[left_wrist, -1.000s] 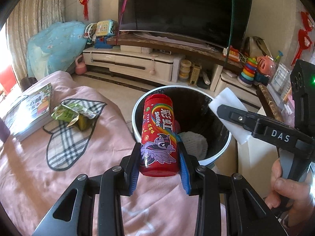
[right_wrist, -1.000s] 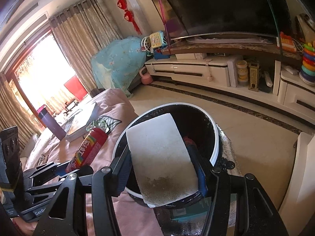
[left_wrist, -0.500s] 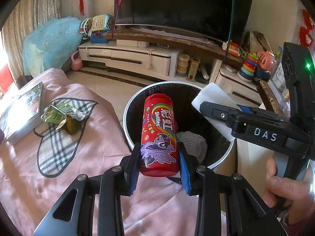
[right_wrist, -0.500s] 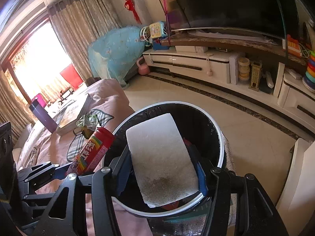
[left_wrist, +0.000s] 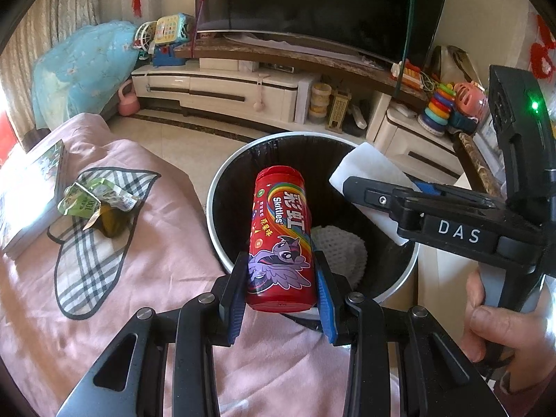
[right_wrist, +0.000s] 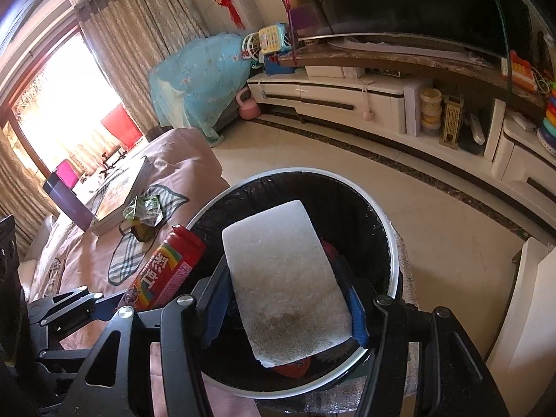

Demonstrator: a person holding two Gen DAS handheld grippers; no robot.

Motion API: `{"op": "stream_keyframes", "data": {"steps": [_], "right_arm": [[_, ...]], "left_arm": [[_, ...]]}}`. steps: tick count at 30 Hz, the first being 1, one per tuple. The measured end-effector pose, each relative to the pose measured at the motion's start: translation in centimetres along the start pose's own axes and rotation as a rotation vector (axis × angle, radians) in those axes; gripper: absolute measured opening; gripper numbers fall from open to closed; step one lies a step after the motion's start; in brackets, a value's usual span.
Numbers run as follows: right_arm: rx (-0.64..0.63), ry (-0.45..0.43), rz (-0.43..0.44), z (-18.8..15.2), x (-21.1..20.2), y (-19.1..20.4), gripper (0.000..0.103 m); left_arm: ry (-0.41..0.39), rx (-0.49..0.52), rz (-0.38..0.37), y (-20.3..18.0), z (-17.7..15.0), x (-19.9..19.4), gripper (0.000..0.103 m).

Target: Collect trash

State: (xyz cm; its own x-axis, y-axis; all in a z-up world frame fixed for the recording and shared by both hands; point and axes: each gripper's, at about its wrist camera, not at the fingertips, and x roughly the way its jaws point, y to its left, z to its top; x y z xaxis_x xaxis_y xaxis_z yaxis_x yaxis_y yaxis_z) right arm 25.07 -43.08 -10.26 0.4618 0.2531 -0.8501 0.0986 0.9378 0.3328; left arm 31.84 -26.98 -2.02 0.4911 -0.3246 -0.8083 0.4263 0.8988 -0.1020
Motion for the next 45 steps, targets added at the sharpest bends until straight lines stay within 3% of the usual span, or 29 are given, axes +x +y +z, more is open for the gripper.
{"op": "stream_keyframes", "data": {"steps": [5,7,15,17,20,26,33,38,41,43,45], "right_arm": [[0.021,0.007,-0.001,0.4,0.2,-0.4,0.063],[0.044,0.005,0.006,0.5,0.1,-0.7,0.066],[0.105,-0.059,0.05,0.6,-2.4,-0.9,0.076],[0.109,-0.075,0.058,0.4,-3.3,-0.5,0.091],[0.137,-0.106,0.091,-1.1,-4.9,0.1,0.1],[0.17,-0.118,0.112,-5.9,-6.8,2.5,0.1],[0.104,-0.16,0.077,-11.5,-9.0,7.5,0.1],[0.015,-0.252,0.038,-13.6,-11.7,10.4,0.1],[-0.034,-0.341,-0.003,-14.0,-14.4,11.9,0.1],[-0.07,-0.438,-0.048,-14.3,-16.8,12.8,0.101],[-0.123,-0.577,-0.089,-15.3,-19.5,13.6,0.103]], "left_arm": [[0.015,-0.008,0.0,0.0,0.5,0.3,0.038],[0.003,-0.026,-0.003,0.3,0.6,0.0,0.057],[-0.067,-0.078,-0.022,1.8,-0.8,-3.1,0.067],[-0.098,-0.089,-0.023,2.4,-1.9,-4.4,0.071],[-0.136,-0.13,-0.017,3.4,-4.4,-6.2,0.08],[-0.166,-0.248,0.0,5.8,-11.2,-9.8,0.08],[-0.207,-0.278,0.041,6.6,-17.0,-13.7,0.082],[-0.259,-0.268,0.079,6.3,-19.9,-17.0,0.082],[-0.346,-0.257,0.095,5.8,-21.3,-20.0,0.086],[-0.422,-0.252,0.129,5.3,-22.5,-21.9,0.102],[-0.504,-0.254,0.187,4.8,-24.0,-23.2,0.102]]}}
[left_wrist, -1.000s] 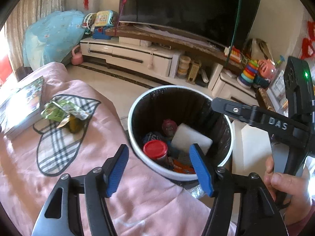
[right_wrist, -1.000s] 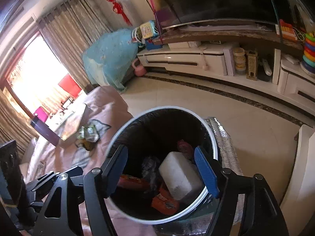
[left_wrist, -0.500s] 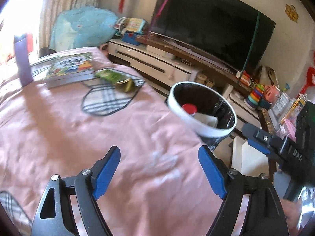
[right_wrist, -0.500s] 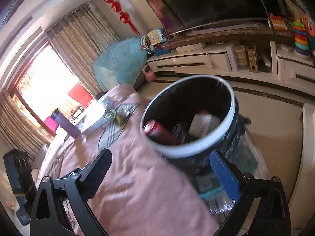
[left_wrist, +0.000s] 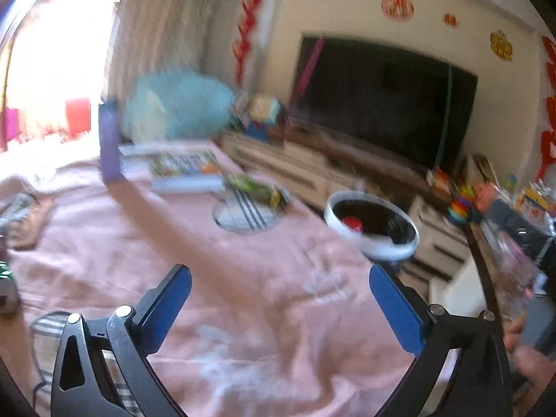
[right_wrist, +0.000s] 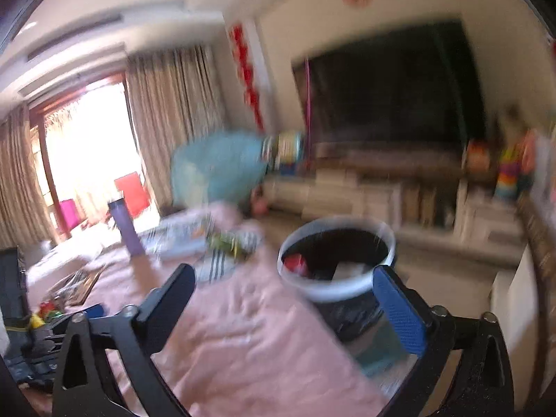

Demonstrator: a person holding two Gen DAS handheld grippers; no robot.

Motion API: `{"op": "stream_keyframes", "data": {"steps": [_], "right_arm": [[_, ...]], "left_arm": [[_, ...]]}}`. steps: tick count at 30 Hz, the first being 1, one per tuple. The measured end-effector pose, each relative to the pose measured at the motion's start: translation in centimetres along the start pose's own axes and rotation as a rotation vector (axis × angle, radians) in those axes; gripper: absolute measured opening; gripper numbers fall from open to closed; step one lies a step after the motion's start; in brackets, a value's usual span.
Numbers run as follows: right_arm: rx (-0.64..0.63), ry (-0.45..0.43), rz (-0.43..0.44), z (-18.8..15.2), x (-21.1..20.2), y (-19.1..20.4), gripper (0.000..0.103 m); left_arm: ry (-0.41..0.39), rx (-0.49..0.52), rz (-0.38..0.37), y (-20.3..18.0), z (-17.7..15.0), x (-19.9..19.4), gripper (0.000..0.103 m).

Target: Collect trash

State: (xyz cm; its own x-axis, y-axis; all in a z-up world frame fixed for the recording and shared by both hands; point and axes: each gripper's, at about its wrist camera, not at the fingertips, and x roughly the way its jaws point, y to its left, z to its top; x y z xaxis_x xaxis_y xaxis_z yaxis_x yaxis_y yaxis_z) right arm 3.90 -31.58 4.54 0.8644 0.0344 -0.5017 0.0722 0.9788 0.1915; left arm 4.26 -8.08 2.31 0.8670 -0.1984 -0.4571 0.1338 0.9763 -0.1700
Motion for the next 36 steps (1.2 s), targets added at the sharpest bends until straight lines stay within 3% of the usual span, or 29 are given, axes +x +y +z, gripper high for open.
{"op": "stream_keyframes", "data": {"steps": [1,3,8,16,36], "right_arm": [[-0.034,-0.054,-0.02,0.0,-1.1,0.4,0.103],[-0.078,-0.075,-0.041,-0.3,-1.7,0.9,0.103],[-0.083,-0.024,-0.012,-2.3,-1.0,1.3,0.103],[-0.093,0.009,0.002,-4.2,-0.8,2.0,0.103],[-0.085,0.022,-0.023,-4.8,-0.8,1.7,0.103]], "left_arm": [[-0.039,0.007,0.03,-0.1,-0.5,-0.9,0.102],[-0.055,0.023,0.042,-0.3,-1.3,-1.9,0.102],[-0.095,0.049,0.094,-0.6,-3.1,-3.6,0.102],[-0.102,0.089,0.148,-1.1,-4.6,-3.2,0.102],[-0.105,0.112,0.183,-1.2,-4.2,-2.8,0.102]]}}
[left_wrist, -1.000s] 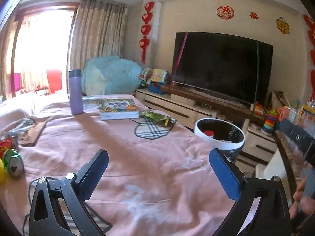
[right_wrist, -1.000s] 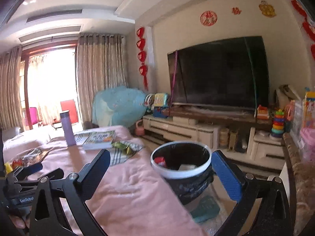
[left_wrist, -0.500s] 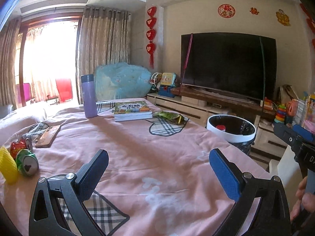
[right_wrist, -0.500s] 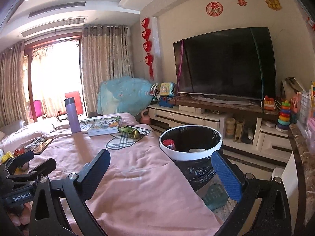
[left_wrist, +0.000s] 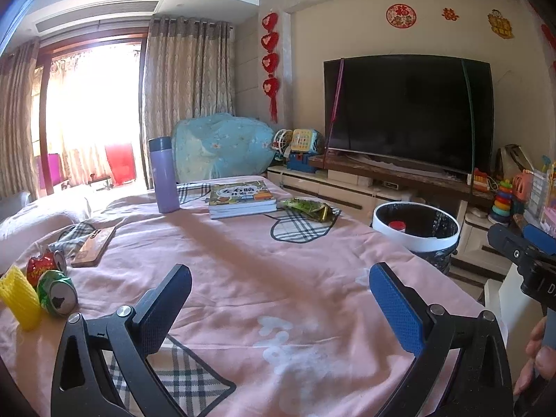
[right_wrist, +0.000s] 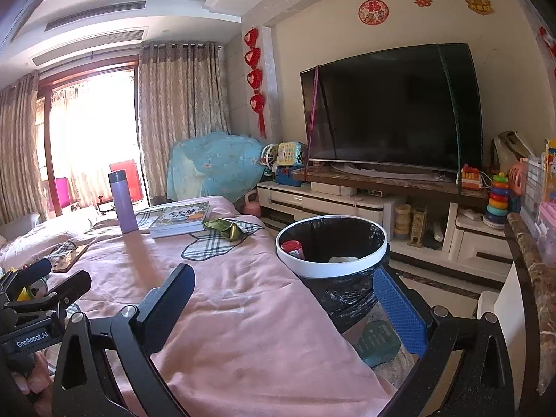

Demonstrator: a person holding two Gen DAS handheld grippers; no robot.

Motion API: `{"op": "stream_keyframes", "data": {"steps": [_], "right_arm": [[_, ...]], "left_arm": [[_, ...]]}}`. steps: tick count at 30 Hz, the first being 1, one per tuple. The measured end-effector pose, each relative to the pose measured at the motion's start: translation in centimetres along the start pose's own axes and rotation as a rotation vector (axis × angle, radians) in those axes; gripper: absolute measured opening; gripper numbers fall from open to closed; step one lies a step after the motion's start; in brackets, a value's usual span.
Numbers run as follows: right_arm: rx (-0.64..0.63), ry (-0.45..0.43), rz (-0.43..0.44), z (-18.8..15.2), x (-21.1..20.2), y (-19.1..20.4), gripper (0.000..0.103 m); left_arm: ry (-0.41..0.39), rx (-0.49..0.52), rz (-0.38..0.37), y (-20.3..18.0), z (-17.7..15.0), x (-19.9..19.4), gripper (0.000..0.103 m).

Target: Collect trash

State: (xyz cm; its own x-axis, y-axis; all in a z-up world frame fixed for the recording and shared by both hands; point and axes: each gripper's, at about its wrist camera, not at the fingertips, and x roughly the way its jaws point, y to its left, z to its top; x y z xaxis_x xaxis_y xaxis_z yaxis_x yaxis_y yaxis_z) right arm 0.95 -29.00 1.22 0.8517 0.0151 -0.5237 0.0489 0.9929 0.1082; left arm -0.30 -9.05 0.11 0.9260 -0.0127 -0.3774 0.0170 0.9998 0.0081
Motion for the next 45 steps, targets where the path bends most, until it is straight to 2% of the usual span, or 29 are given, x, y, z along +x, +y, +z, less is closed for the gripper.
{"op": "stream_keyframes", "data": {"steps": [45], "right_arm": [[-0.015,0.006,0.023,-0.2,-0.2,1.2,0.103]], "left_arm": [[0.011,0.02,0.002,1.3,-0.3,0.8,0.103]]}}
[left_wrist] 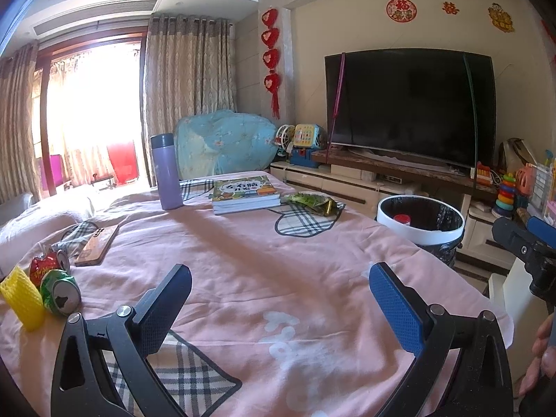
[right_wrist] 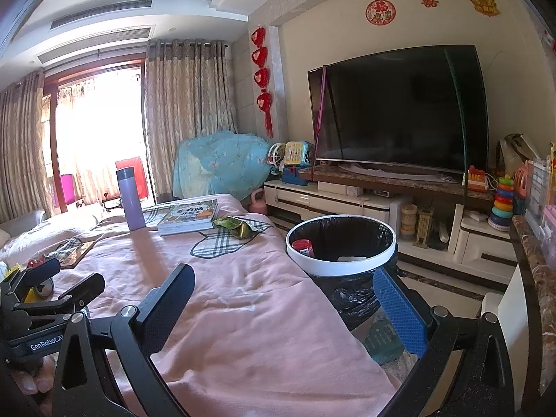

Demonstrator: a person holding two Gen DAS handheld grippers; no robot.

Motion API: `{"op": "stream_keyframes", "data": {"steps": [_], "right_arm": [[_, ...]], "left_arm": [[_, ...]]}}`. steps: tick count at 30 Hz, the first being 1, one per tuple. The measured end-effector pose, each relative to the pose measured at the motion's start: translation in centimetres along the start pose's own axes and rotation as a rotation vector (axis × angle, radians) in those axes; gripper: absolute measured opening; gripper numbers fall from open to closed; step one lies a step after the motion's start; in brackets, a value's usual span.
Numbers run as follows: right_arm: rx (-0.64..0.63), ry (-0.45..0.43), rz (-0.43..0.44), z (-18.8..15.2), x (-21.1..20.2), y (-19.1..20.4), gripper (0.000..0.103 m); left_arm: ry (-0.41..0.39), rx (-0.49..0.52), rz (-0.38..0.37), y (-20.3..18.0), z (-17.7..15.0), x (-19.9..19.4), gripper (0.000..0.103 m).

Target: Collect trash

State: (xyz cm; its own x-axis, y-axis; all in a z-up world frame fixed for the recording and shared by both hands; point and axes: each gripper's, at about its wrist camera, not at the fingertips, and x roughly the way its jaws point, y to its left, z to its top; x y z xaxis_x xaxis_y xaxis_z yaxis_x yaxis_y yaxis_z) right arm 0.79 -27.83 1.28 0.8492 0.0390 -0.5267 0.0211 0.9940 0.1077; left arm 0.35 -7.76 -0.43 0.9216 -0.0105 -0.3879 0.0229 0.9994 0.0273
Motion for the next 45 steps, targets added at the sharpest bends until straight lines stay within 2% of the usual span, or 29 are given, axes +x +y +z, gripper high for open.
{"op": "stream_keyframes", "data": {"steps": [45], "right_arm": [[0.007,0.007,0.002,-0.03,0.03,0.12,0.103]], "left_arm": [[0.014,0.018,-0.006,0.03,-0.33,0.55,0.103]]}}
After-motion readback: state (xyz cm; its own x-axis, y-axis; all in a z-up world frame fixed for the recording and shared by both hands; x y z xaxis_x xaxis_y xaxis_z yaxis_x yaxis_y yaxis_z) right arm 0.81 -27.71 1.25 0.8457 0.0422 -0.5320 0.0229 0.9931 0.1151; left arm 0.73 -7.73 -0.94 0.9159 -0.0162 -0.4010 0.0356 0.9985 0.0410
